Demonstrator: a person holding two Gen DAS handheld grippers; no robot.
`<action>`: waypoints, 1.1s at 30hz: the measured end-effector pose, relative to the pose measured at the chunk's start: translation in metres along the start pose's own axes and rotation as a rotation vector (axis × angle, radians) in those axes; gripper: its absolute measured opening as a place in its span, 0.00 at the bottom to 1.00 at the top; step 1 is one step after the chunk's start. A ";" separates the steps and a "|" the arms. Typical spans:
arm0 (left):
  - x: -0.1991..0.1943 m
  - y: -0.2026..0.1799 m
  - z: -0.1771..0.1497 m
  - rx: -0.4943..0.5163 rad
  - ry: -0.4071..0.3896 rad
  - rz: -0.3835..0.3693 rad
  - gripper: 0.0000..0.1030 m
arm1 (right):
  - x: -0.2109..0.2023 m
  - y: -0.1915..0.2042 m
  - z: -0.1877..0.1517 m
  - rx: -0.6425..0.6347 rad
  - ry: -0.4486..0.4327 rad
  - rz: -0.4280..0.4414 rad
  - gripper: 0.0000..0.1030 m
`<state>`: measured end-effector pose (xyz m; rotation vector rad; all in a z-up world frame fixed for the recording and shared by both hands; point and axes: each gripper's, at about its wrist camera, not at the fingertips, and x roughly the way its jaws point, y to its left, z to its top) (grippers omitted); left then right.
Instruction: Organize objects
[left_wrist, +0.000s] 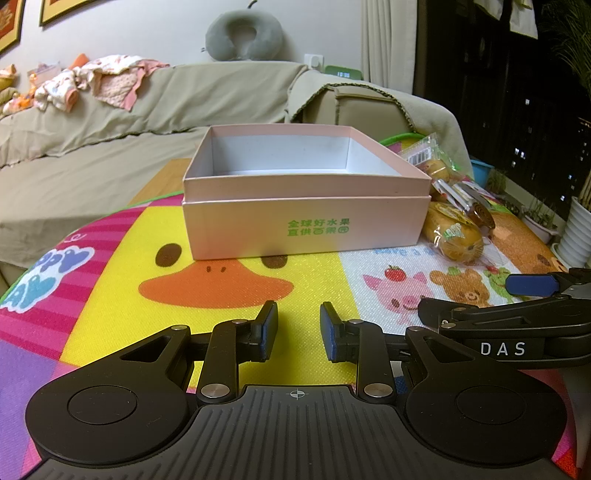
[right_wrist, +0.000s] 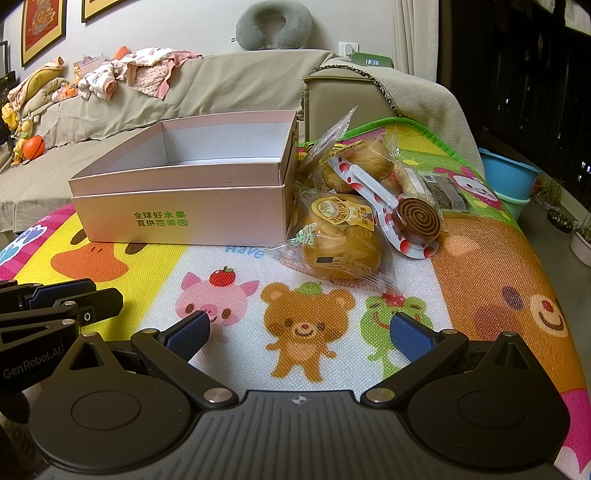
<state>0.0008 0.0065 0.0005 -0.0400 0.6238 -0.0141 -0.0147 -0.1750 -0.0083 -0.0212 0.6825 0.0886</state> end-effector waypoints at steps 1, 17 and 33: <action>0.000 0.000 0.000 0.000 0.000 0.000 0.28 | 0.000 0.000 0.000 0.000 0.000 0.000 1.00; 0.000 0.001 0.000 -0.003 0.000 -0.002 0.28 | 0.000 0.000 0.000 0.000 0.000 0.000 1.00; 0.001 0.003 0.001 -0.017 0.001 -0.014 0.28 | -0.001 0.000 0.000 0.000 0.000 -0.001 1.00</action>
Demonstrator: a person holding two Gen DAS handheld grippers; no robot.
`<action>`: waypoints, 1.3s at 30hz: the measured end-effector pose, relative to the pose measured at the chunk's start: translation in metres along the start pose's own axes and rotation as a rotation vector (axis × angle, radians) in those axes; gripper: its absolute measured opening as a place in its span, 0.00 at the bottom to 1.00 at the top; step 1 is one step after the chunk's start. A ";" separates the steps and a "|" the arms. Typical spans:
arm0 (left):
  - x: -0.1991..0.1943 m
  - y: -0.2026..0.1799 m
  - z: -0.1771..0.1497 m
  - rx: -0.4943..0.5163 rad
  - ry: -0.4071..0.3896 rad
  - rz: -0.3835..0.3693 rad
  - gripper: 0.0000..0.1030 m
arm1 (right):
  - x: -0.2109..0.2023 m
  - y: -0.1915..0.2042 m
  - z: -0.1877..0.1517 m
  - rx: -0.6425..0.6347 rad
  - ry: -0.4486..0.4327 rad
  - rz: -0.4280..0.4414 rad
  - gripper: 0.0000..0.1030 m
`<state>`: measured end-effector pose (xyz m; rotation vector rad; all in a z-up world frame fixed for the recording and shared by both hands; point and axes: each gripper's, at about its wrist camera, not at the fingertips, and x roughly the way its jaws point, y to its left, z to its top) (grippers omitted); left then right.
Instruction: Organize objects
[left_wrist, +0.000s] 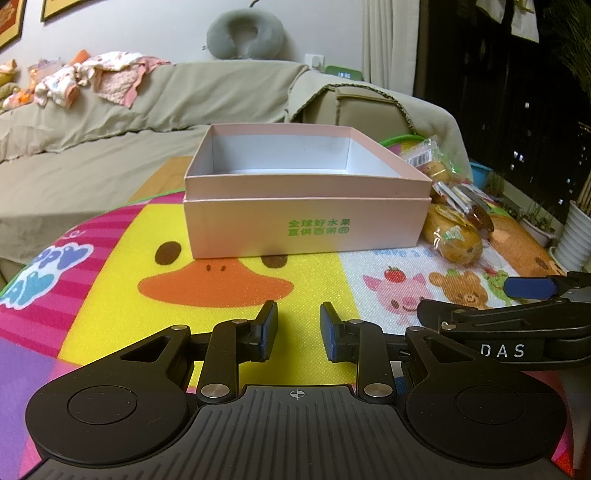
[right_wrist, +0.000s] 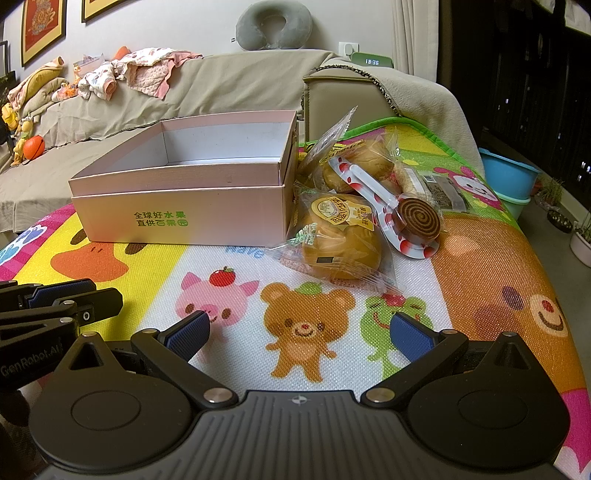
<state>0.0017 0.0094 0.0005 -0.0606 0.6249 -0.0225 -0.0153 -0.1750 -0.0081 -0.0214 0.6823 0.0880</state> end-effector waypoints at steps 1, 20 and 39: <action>0.000 0.000 0.000 -0.001 0.000 0.000 0.28 | 0.000 0.000 0.000 0.000 0.000 0.000 1.00; 0.002 0.001 0.002 0.012 0.005 0.006 0.28 | 0.000 -0.002 0.001 0.005 0.039 0.032 1.00; -0.031 0.025 0.044 -0.038 -0.101 0.003 0.28 | -0.022 -0.016 0.034 -0.001 0.027 0.104 1.00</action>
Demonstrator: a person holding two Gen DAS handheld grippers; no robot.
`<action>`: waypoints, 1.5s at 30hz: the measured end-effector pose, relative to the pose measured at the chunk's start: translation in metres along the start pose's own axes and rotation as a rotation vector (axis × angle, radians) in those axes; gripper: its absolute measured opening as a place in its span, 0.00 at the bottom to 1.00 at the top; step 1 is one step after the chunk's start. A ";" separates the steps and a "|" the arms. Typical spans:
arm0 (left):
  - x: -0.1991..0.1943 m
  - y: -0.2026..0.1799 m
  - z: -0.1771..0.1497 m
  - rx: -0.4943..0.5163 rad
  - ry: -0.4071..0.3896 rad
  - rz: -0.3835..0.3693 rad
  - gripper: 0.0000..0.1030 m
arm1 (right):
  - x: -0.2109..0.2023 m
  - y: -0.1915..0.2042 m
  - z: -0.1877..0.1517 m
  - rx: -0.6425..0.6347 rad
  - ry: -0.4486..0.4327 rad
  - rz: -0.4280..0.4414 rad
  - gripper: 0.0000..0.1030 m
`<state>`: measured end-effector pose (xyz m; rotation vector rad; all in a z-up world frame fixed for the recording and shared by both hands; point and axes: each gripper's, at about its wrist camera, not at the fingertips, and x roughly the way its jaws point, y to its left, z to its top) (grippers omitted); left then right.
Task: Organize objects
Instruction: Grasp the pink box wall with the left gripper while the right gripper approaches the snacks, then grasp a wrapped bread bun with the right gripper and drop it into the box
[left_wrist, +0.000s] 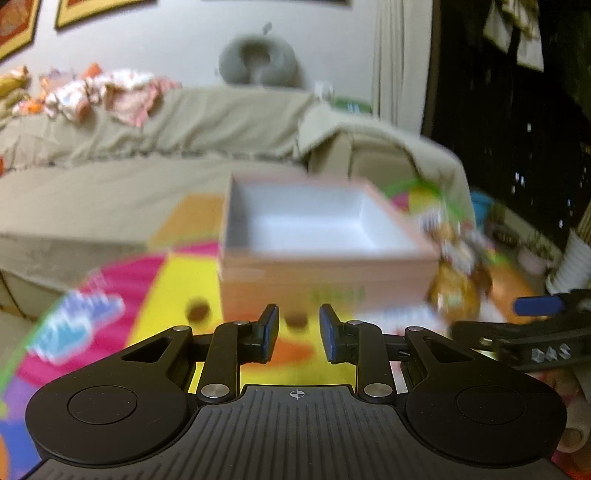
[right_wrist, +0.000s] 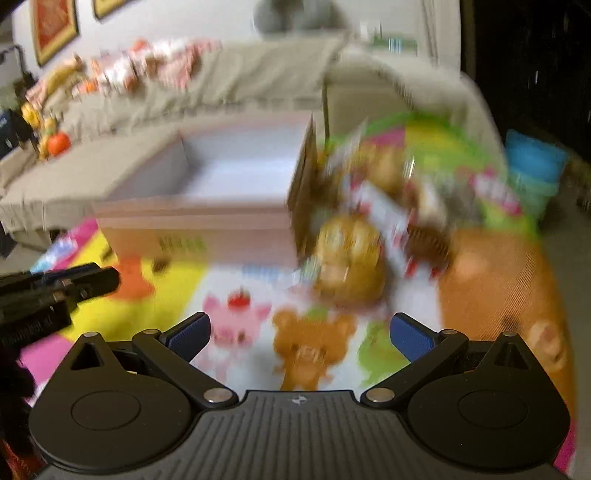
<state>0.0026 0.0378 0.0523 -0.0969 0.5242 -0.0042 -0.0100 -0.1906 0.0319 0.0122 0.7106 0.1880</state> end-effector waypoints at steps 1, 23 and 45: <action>-0.002 0.003 0.008 -0.005 -0.020 0.008 0.28 | -0.009 0.000 0.002 -0.014 -0.060 -0.015 1.00; 0.106 0.052 0.052 -0.036 0.134 0.066 0.12 | 0.053 -0.038 0.028 -0.031 0.036 0.080 0.89; 0.102 0.056 0.049 -0.054 0.108 0.056 0.11 | -0.052 -0.027 0.102 0.040 -0.064 0.144 0.50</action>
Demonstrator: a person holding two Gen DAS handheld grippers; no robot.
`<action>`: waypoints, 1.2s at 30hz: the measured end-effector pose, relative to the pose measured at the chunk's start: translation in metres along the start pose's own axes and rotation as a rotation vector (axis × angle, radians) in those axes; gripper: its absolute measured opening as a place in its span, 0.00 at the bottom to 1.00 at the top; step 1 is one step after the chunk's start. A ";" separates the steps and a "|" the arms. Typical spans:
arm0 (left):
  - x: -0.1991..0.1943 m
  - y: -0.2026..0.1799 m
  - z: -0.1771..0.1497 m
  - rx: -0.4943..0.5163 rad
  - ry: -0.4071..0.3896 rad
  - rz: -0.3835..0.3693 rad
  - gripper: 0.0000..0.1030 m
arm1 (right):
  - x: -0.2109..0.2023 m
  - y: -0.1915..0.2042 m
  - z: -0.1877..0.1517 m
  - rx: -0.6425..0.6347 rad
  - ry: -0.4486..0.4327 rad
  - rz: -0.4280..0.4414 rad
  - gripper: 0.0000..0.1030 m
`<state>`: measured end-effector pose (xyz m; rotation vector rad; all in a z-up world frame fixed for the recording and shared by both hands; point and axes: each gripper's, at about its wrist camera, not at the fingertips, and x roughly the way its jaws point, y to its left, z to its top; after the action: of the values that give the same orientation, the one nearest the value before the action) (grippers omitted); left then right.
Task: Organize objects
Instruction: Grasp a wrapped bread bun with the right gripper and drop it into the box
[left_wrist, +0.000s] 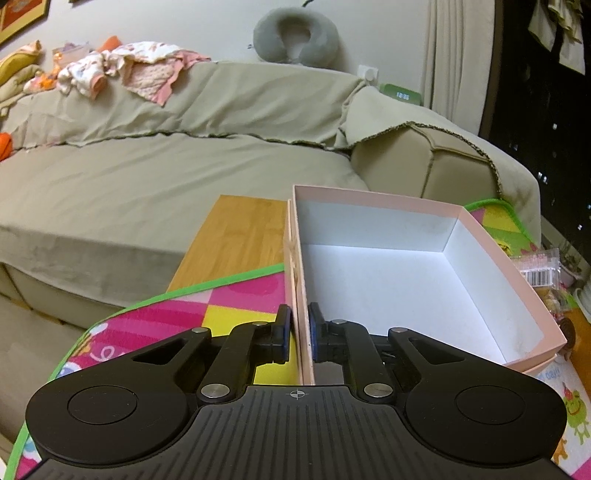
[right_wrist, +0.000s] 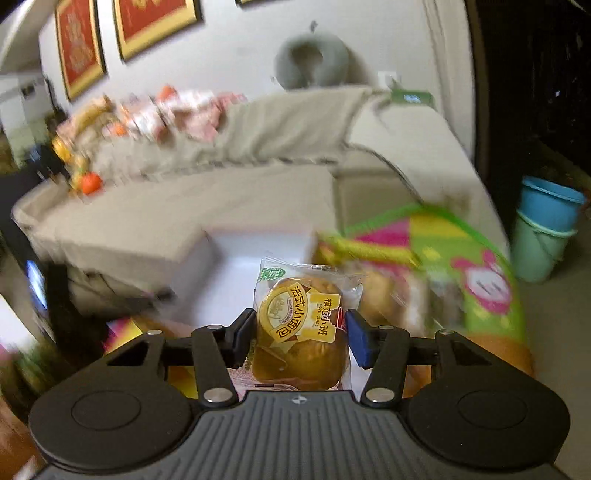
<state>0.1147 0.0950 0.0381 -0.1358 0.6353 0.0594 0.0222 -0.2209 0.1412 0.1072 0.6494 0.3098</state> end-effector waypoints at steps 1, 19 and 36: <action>0.000 0.000 0.000 0.001 0.001 -0.001 0.11 | 0.003 0.006 0.012 0.018 -0.014 0.033 0.50; 0.000 0.004 -0.001 -0.011 0.002 -0.009 0.12 | 0.060 -0.003 0.050 0.101 -0.015 -0.048 0.68; 0.000 0.003 -0.004 -0.009 0.023 -0.001 0.12 | 0.111 -0.049 0.036 0.082 0.013 -0.220 0.74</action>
<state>0.1114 0.0969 0.0346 -0.1452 0.6578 0.0597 0.1397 -0.2326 0.0965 0.1113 0.6806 0.0717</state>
